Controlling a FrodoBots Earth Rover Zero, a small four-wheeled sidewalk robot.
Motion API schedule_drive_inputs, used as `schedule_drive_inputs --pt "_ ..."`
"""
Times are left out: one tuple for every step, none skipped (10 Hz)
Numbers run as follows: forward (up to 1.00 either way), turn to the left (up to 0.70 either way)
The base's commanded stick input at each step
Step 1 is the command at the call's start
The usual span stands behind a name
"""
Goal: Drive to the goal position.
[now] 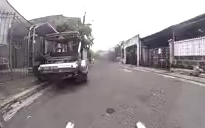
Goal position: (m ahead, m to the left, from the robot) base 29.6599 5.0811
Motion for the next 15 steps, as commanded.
schedule_drive_inputs --pt "0.70 0.01" --pt "0.70 0.01" --pt "0.70 0.01" --pt "0.70 0.00" --pt "0.70 0.00" --pt "0.70 0.00" --pt "0.70 0.00" --pt "0.70 0.00" --pt "0.70 0.00" --pt "0.70 0.00" --pt "0.70 0.00" --pt "0.70 0.00" --pt "0.70 0.00" --pt "0.70 0.00" --pt "0.70 0.00"
